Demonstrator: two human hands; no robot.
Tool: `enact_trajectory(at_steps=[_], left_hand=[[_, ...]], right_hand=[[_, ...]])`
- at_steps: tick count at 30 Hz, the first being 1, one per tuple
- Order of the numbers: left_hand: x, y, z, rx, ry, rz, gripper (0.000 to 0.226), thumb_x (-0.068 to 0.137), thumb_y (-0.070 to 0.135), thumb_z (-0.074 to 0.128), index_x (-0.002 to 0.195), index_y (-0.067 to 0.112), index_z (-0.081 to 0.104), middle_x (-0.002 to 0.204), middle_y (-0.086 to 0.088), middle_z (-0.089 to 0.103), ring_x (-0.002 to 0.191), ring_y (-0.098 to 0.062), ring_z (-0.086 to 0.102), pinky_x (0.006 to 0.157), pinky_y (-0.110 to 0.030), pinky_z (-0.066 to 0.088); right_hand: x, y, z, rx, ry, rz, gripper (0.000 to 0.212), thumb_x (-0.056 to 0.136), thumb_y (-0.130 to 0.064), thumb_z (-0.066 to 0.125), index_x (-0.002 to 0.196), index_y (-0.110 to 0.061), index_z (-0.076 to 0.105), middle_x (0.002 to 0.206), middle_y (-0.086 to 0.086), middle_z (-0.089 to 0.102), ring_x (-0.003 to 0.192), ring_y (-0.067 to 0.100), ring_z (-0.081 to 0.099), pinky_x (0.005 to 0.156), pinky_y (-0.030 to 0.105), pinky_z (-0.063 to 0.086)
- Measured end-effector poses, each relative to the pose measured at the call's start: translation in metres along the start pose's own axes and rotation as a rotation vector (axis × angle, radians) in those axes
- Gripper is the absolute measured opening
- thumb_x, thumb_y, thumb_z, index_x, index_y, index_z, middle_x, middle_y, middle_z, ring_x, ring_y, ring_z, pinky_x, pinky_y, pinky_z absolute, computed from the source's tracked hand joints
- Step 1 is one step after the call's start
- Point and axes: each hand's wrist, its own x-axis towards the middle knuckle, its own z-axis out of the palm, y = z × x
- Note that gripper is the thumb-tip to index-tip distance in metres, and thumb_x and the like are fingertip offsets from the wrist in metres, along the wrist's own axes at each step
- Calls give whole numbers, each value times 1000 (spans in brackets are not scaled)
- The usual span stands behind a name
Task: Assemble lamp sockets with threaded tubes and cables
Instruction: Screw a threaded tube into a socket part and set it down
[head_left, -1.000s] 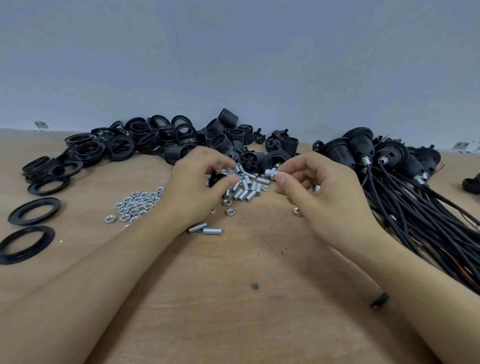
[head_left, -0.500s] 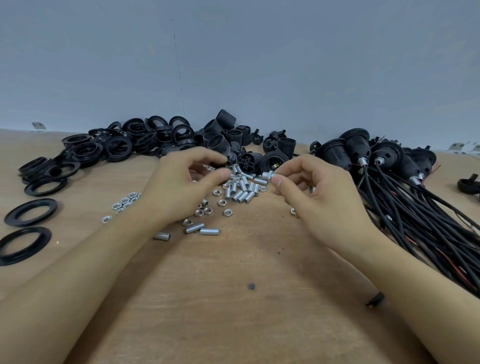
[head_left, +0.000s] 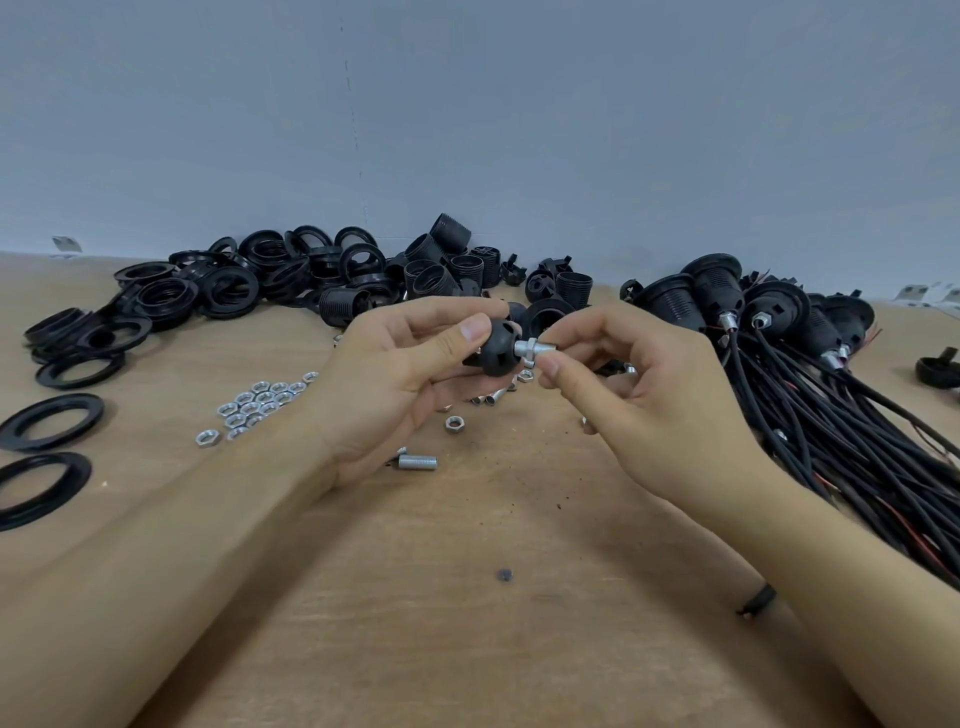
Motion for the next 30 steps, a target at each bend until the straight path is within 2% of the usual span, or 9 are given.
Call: enact_trajectory(at_steps=[4,6,8,11,14,18,21,26,30], left_hand=[[-1,-2,2,-6,11,-24,30,85,16,61,110,1,68,101,-16,75,99,-30,73,84,-36,59],[-2,-1,2,-10,9,-15,29,84,13,62,110,1,67,104,-17,74,100,-29,72,85,-37,59],[-3,0,2,-2,-4,4,31,84,10,62,112,0,67,111,-17,73,104,-28,71,86,-37,58],[-5,1,3,33,-28,23,35,83,8,64,116,-1,65,118,-16,71,106,-25,69,87,-36,57],[-4,1,5,28,-1,19,35,81,10,66,114,0,67,116,-15,72,104,-24,70,85,-34,58],[-2,1,4,16,51,13,34,78,13,67,111,3,69,112,-14,73,102,-24,71,85,-35,58],[-3,1,4,14,40,11,35,78,13,67,112,3,68,113,-15,73,101,-24,71,84,-34,58],[-4,2,6,22,23,20,33,79,15,68,110,5,70,112,-14,73,101,-24,71,81,-32,58],[-3,0,6,38,38,6,33,79,15,68,110,5,70,110,-15,73,102,-25,71,84,-35,59]], right_hand=[[0,-1,0,-49,1,-26,5,92,-21,68,95,-24,69,79,-12,70,64,8,62,54,42,53],[-1,-2,0,-49,4,-4,4,91,-32,65,91,-28,68,78,-13,70,63,18,65,53,46,52],[0,-4,1,-52,14,27,17,90,-43,61,85,-28,66,75,-12,70,62,26,66,53,48,52],[0,-2,3,-85,6,69,34,98,-42,53,73,-21,64,65,-6,68,56,15,62,57,44,53],[1,-1,5,-19,17,160,48,101,-43,45,64,-18,63,54,1,65,48,12,59,52,30,51],[3,-2,2,43,-40,167,30,93,-53,54,83,-26,61,71,0,69,58,17,62,53,30,50],[3,-1,1,33,-105,128,18,92,-43,55,89,-25,56,77,0,69,65,18,63,55,32,52],[2,-2,3,37,-87,199,55,98,-57,38,71,-16,62,63,3,67,55,13,61,53,24,47],[3,-2,2,39,-110,195,31,98,-44,49,86,-17,60,71,0,69,60,19,62,53,30,48]])
